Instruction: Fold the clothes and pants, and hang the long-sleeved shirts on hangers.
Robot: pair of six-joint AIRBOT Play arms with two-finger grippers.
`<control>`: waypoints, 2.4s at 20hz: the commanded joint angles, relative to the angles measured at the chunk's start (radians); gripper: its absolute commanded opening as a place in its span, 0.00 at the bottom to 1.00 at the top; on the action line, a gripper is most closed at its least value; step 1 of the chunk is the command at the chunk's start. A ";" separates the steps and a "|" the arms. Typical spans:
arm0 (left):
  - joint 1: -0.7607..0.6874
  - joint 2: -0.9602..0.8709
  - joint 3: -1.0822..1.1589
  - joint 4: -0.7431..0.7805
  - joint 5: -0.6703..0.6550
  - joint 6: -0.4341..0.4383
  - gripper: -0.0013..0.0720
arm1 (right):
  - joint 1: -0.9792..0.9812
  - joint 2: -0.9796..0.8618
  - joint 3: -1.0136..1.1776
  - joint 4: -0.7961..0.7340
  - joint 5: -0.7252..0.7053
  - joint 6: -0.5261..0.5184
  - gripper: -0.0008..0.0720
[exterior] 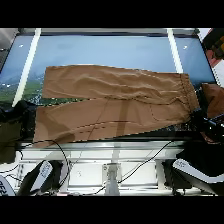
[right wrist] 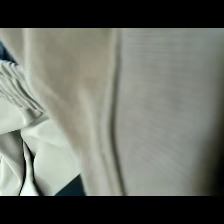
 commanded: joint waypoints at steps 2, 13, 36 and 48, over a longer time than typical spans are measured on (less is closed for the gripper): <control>0.002 0.066 -0.138 0.004 -0.011 -0.072 0.75 | 0.001 -0.001 0.000 0.004 0.007 -0.012 0.05; 0.154 0.167 -0.257 0.426 0.023 -0.244 0.90 | 0.001 -0.001 0.000 0.003 0.011 -0.011 0.05; 0.245 0.167 -0.399 0.358 0.165 -0.251 0.97 | 0.001 -0.001 0.000 0.000 0.010 -0.011 0.05; 0.245 0.167 -0.409 0.386 0.165 -0.251 0.89 | 0.001 -0.001 0.000 -0.031 0.008 -0.011 0.05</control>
